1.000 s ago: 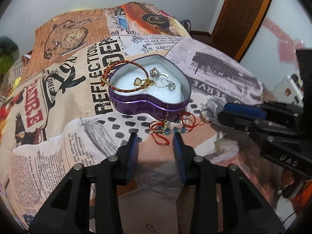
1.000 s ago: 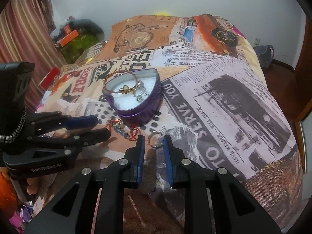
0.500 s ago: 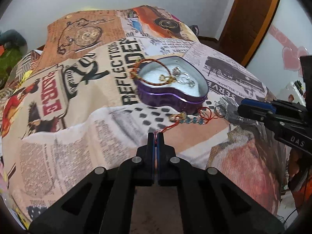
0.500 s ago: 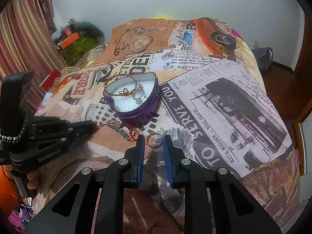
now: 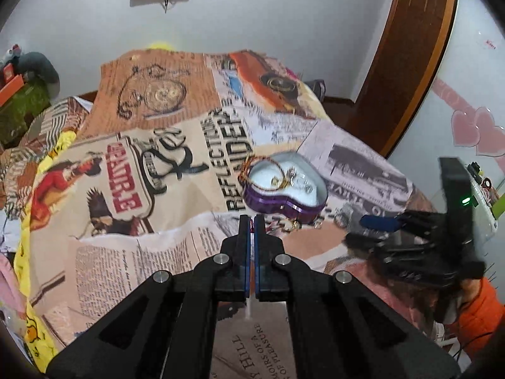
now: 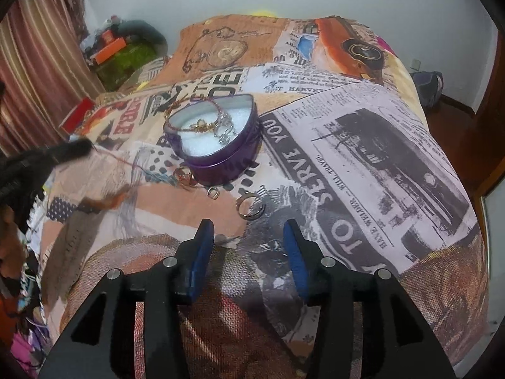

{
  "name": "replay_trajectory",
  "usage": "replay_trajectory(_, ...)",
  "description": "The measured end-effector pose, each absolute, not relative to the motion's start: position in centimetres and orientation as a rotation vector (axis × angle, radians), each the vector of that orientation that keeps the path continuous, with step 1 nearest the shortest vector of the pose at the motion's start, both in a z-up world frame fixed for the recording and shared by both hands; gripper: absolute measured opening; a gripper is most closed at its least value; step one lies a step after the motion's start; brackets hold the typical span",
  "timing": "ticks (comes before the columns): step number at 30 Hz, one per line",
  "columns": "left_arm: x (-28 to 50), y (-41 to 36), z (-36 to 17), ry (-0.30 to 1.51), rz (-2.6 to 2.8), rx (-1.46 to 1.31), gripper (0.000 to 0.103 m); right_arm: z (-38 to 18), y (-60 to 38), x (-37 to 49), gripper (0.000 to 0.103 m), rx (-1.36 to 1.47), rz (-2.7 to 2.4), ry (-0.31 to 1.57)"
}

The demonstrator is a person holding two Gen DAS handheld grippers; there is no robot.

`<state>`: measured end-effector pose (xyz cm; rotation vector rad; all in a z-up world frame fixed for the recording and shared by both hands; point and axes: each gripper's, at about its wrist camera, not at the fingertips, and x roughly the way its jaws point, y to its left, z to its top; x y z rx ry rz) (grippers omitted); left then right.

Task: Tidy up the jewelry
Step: 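Grasp the red-tasselled beaded earring with the left tool while the right tool grasps a silver hoop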

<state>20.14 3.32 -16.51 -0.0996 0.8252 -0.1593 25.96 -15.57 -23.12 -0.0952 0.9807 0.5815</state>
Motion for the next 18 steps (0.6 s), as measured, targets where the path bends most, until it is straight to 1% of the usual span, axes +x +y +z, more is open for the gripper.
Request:
replay_trajectory(3, 20.1, 3.1, -15.7, 0.805, -0.167, -0.095, 0.000, -23.4, -15.2, 26.2, 0.042, -0.114, 0.573, 0.971)
replay_trajectory(9, 20.3, 2.2, -15.8, 0.804, -0.172, -0.073, 0.000, -23.8, -14.2, 26.6, 0.041, -0.161, 0.549, 0.936)
replay_trajectory(10, 20.3, 2.1, -15.9, 0.805, -0.172, -0.072, 0.000, -23.9, -14.0, 26.6, 0.036, -0.176, 0.541, 0.930)
replay_trajectory(11, 20.3, 2.0, -15.9, 0.805, -0.172, -0.072, 0.000, -23.9, -13.9, 26.7, 0.028, -0.184, 0.537, 0.928)
replay_trajectory(12, 20.4, 1.9, -15.9, 0.806, -0.175, -0.073, 0.000, -23.9, -13.9, 26.8, 0.023, -0.187, 0.539, 0.928)
replay_trajectory(13, 20.4, 1.9, -15.9, 0.804, -0.176, -0.074, 0.000, -23.9, -14.0, 26.9, 0.020, -0.182, 0.542, 0.931)
replay_trajectory(18, 20.6, 1.9, -14.8, 0.777, -0.179, -0.082, 0.000, -23.4, -14.4, 26.7, 0.020, -0.156, 0.540, 0.924)
